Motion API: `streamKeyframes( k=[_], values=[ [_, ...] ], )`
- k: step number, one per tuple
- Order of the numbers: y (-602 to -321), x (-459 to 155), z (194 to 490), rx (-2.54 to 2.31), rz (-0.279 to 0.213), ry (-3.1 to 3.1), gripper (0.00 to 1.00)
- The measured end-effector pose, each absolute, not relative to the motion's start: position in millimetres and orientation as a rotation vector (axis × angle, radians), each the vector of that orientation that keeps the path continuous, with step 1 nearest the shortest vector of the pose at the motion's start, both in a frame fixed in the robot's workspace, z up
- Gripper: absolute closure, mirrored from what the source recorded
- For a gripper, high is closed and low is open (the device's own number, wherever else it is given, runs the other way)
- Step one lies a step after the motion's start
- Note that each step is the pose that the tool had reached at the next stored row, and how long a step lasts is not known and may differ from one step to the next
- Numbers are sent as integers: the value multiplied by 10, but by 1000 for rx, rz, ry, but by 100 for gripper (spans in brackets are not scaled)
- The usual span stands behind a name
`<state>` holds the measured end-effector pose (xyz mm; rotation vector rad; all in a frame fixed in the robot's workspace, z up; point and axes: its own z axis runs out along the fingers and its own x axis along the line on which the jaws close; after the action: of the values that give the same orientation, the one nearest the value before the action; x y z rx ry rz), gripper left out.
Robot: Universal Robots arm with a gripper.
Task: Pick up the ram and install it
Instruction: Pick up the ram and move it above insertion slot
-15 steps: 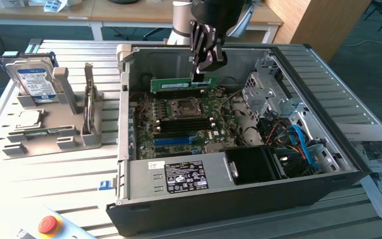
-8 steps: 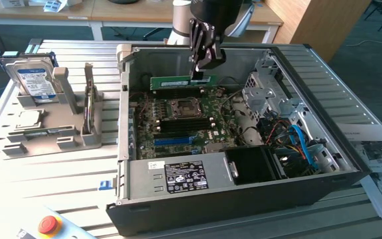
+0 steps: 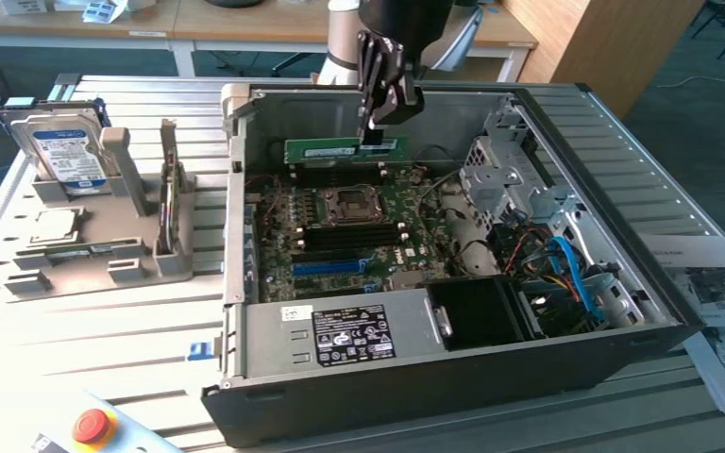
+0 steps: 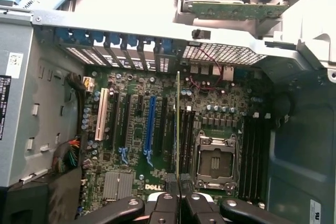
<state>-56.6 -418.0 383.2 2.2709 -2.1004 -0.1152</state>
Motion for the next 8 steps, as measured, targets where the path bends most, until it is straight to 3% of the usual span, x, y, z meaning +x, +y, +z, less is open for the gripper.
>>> streamKeyframes(
  k=[8],
  values=[
    [-4144,-562,3821,2249,-114,-2126,88]
  ],
)
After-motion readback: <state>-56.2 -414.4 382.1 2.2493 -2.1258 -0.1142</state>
